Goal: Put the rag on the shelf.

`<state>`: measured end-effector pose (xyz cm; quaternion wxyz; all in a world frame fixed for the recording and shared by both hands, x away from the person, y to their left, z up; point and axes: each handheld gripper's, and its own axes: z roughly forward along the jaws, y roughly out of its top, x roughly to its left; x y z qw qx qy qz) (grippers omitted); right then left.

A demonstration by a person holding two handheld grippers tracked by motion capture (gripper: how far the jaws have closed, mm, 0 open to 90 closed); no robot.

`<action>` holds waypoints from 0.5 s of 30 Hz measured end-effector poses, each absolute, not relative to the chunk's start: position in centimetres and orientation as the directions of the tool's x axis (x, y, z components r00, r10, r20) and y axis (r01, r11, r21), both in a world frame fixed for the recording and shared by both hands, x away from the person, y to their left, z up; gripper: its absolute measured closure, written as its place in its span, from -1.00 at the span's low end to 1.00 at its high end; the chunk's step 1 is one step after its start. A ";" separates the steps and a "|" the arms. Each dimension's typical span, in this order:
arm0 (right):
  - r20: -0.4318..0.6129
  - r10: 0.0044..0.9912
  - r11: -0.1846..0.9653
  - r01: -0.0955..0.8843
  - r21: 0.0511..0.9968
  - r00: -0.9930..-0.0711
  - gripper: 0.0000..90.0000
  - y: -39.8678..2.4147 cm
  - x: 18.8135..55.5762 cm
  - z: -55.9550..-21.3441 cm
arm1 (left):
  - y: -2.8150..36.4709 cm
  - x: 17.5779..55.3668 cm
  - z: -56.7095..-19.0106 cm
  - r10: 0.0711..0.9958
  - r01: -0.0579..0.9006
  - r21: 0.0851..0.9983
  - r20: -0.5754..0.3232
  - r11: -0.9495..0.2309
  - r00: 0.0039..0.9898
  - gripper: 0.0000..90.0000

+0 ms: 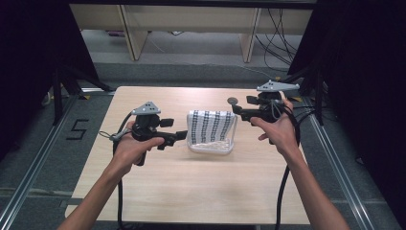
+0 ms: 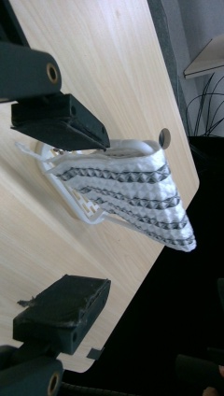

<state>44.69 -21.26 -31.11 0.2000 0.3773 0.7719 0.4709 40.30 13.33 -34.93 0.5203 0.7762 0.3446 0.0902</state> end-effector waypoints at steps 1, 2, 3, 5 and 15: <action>0.048 0.774 0.272 0.399 0.876 -0.632 -0.29 -21.3 44.6 -31.1 | 13.5 40.1 -35.0 0.631 0.445 0.867 -0.220 -0.223 0.744 -0.43; 0.052 0.777 0.259 0.394 0.882 -0.628 -0.30 -21.2 44.5 -31.3 | 13.6 40.0 -35.1 0.633 0.443 0.869 -0.218 -0.220 0.743 -0.43; 0.060 0.780 0.256 0.406 0.877 -0.623 -0.31 -21.2 44.3 -31.2 | 13.7 39.9 -35.3 0.634 0.439 0.872 -0.215 -0.219 0.743 -0.43; 0.058 0.770 0.263 0.399 0.878 -0.635 -0.31 -21.2 44.1 -31.4 | 13.8 39.6 -35.7 0.635 0.440 0.872 -0.218 -0.214 0.741 -0.43; 0.080 0.763 0.248 0.406 0.880 -0.641 -0.31 -21.4 42.6 -32.4 | 14.2 38.0 -37.1 0.633 0.450 0.866 -0.225 -0.219 0.741 -0.45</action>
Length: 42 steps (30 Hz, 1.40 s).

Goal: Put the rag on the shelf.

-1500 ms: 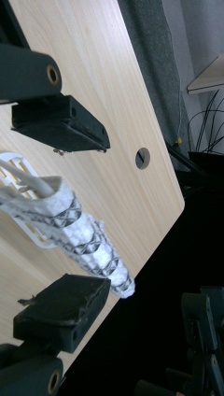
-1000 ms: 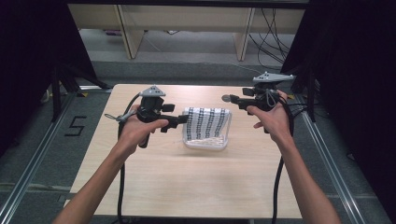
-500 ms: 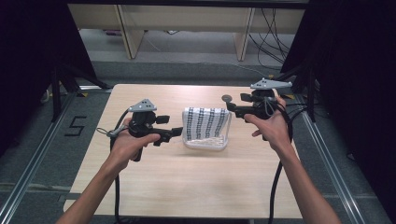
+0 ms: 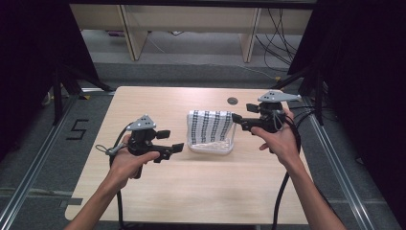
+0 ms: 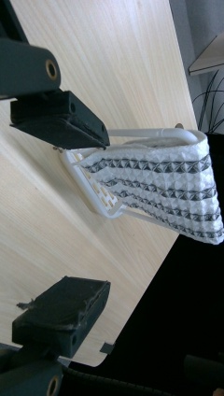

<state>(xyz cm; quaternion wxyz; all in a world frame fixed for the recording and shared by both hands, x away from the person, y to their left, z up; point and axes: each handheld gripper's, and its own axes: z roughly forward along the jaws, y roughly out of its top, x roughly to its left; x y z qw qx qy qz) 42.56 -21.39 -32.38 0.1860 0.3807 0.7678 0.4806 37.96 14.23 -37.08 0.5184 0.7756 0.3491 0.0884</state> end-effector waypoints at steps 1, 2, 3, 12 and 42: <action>0.080 0.763 0.248 0.406 0.880 -0.641 -0.31 -21.4 42.6 -32.4 | 14.3 37.8 -37.2 0.630 0.449 0.867 -0.228 -0.216 0.743 -0.45; 0.076 0.753 0.251 0.392 0.885 -0.653 -0.32 -21.5 42.4 -32.5 | 14.3 37.7 -37.4 0.621 0.445 0.870 -0.231 -0.212 0.749 -0.45; 0.076 0.753 0.251 0.392 0.885 -0.653 -0.32 -21.5 42.4 -32.5 | 14.3 37.7 -37.4 0.621 0.445 0.870 -0.231 -0.212 0.749 -0.45; 0.093 0.749 0.241 0.400 0.884 -0.656 -0.35 -21.5 41.3 -33.0 | 14.2 36.7 -38.6 0.621 0.452 0.860 -0.223 -0.238 0.751 -0.47; 0.114 0.721 0.243 0.404 0.882 -0.683 -0.44 -22.0 38.6 -35.5 | 15.4 34.6 -41.0 0.631 0.440 0.865 -0.205 -0.241 0.749 -0.51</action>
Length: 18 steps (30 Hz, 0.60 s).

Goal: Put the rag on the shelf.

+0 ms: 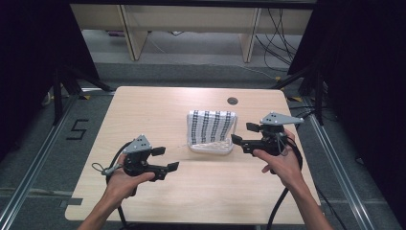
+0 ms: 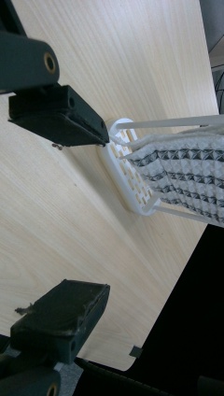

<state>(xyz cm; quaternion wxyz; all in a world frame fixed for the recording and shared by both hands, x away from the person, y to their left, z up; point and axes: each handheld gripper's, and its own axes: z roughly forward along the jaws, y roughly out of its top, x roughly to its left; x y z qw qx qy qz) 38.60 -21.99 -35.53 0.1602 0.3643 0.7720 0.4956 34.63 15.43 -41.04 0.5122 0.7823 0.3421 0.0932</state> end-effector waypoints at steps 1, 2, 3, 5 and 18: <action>0.124 0.717 0.245 0.415 0.876 -0.686 -0.44 -22.0 38.4 -35.5 | 15.4 34.6 -41.1 0.629 0.439 0.866 -0.207 -0.239 0.750 -0.51; 0.143 0.717 0.225 0.420 0.879 -0.683 -0.44 -21.8 38.3 -35.6 | 15.5 34.5 -41.2 0.625 0.439 0.865 -0.208 -0.241 0.752 -0.51; 0.120 0.711 0.242 0.401 0.884 -0.693 -0.45 -21.9 38.3 -35.6 | 15.5 34.4 -41.2 0.631 0.443 0.863 -0.205 -0.244 0.748 -0.51; 0.137 0.712 0.226 0.409 0.884 -0.689 -0.46 -21.7 37.9 -35.7 | 15.5 34.2 -41.3 0.625 0.440 0.865 -0.208 -0.243 0.753 -0.51; 0.122 0.705 0.249 0.405 0.880 -0.698 -0.51 -21.4 36.2 -36.8 | 16.2 33.2 -42.4 0.632 0.435 0.867 -0.199 -0.243 0.749 -0.51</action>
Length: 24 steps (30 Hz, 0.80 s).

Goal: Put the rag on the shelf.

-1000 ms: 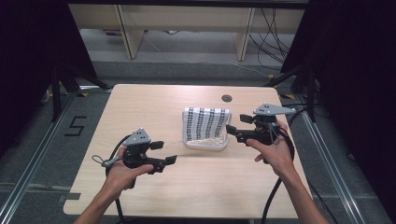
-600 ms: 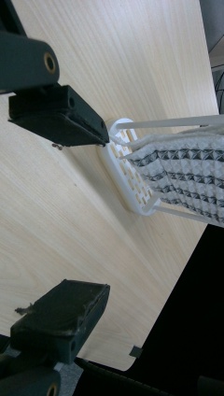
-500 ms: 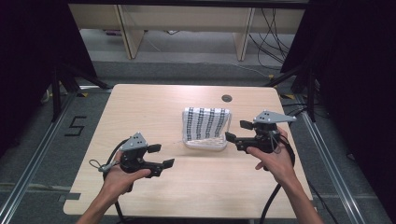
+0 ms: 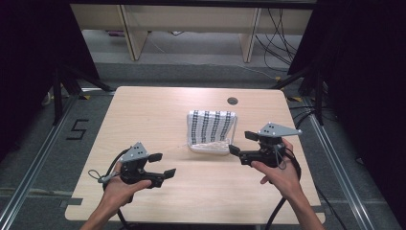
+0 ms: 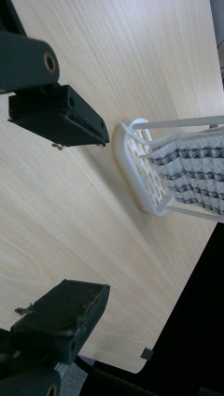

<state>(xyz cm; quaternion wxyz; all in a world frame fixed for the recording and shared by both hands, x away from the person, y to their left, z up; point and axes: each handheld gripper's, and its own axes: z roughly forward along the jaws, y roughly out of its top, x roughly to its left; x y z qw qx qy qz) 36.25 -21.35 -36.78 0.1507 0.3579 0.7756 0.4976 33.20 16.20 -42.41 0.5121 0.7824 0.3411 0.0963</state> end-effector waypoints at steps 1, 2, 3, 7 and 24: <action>0.115 0.703 0.254 0.399 0.881 -0.702 -0.52 -21.3 36.2 -36.9 | 16.2 33.0 -42.5 0.639 0.440 0.863 -0.195 -0.249 0.744 -0.51; 0.141 0.702 0.233 0.412 0.881 -0.698 -0.52 -21.1 36.0 -37.1 | 16.3 33.0 -42.7 0.639 0.434 0.861 -0.182 -0.263 0.748 -0.51; 0.134 0.697 0.247 0.410 0.878 -0.705 -0.52 -21.1 36.0 -37.2 | 16.4 33.0 -42.9 0.641 0.435 0.861 -0.182 -0.262 0.746 -0.51; 0.127 0.695 0.256 0.408 0.876 -0.708 -0.55 -20.9 35.6 -37.6 | 16.9 32.8 -43.6 0.648 0.447 0.856 -0.190 -0.258 0.738 -0.51; 0.134 0.694 0.269 0.427 0.864 -0.708 -0.57 -20.7 34.6 -40.6 | 18.3 31.7 -46.0 0.668 0.469 0.846 -0.198 -0.253 0.717 -0.57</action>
